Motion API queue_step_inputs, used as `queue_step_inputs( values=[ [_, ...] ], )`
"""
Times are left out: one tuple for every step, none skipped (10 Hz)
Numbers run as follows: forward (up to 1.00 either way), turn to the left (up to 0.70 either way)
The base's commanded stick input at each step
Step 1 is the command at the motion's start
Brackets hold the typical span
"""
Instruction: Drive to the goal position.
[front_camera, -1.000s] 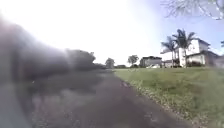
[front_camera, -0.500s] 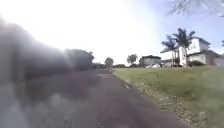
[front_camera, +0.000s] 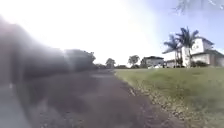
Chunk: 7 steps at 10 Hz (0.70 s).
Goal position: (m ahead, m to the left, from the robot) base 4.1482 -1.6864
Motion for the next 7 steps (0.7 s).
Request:
queue_step_inputs(
  values=[
    [1.0,0.03],
    [1.0,0.0],
    [1.0,0.0],
    [1.0,0.0],
    [1.0,0.0],
    [1.0,0.0],
    [1.0,0.0]
  ],
)
